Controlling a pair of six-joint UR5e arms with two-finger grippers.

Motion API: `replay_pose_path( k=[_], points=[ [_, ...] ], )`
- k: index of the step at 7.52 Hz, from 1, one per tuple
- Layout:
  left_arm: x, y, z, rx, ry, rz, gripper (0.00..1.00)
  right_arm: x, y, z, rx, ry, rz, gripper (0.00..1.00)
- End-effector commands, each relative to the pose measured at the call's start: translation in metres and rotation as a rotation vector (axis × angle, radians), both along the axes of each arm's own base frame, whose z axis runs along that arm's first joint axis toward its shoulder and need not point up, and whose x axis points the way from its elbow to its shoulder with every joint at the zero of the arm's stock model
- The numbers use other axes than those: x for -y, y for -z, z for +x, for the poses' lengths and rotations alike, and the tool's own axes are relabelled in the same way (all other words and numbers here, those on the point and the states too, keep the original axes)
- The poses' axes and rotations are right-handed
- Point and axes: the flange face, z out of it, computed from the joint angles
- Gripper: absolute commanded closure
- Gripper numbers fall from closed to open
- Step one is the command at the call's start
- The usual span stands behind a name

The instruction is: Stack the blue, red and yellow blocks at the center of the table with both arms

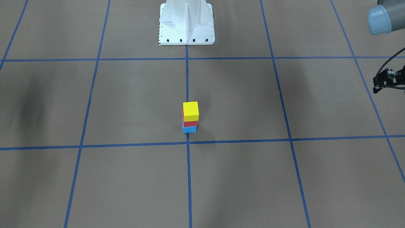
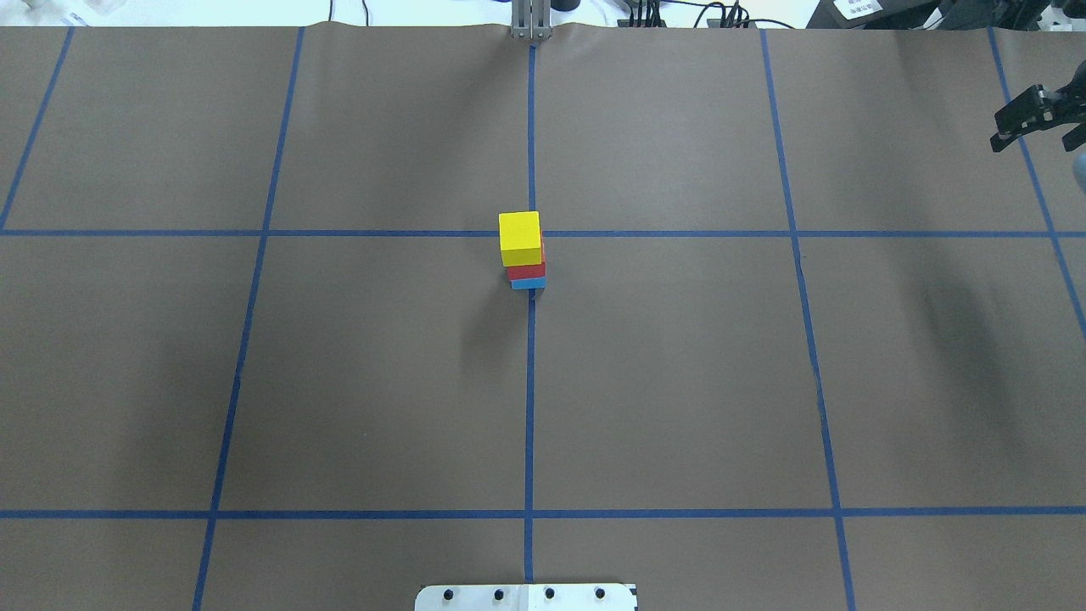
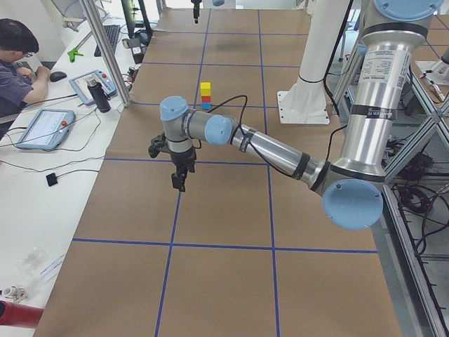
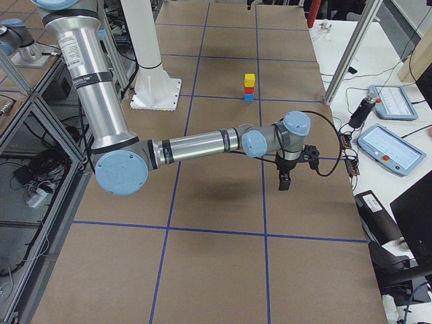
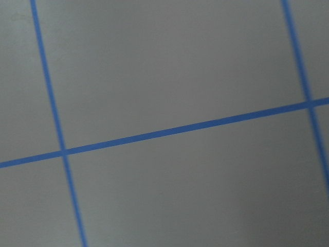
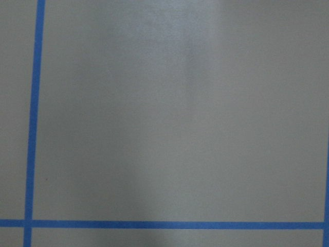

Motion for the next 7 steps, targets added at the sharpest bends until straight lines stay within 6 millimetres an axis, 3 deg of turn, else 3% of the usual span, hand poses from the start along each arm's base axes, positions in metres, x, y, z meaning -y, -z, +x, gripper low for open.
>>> replay_pose_path(
  k=[1, 2, 3, 5, 7],
  points=[
    [-0.004, -0.097, -0.045, -0.013, 0.059, 0.030, 0.00, -0.026, -0.031, 0.036, 0.096, 0.004, -0.028, 0.01],
    [-0.004, -0.115, -0.059, -0.009, 0.084, 0.014, 0.00, -0.038, -0.050, 0.048, 0.090, 0.032, -0.011, 0.01],
    [-0.005, -0.122, -0.070, -0.008, 0.104, 0.005, 0.00, -0.041, -0.053, 0.065, 0.093, 0.008, -0.016, 0.01],
    [-0.006, -0.122, -0.075, -0.008, 0.114, 0.000, 0.00, -0.053, -0.061, 0.111, 0.124, -0.059, -0.028, 0.01],
    [-0.006, -0.121, -0.076, -0.009, 0.119, 0.008, 0.00, -0.066, -0.074, 0.135, 0.121, -0.042, 0.005, 0.01]
  ],
)
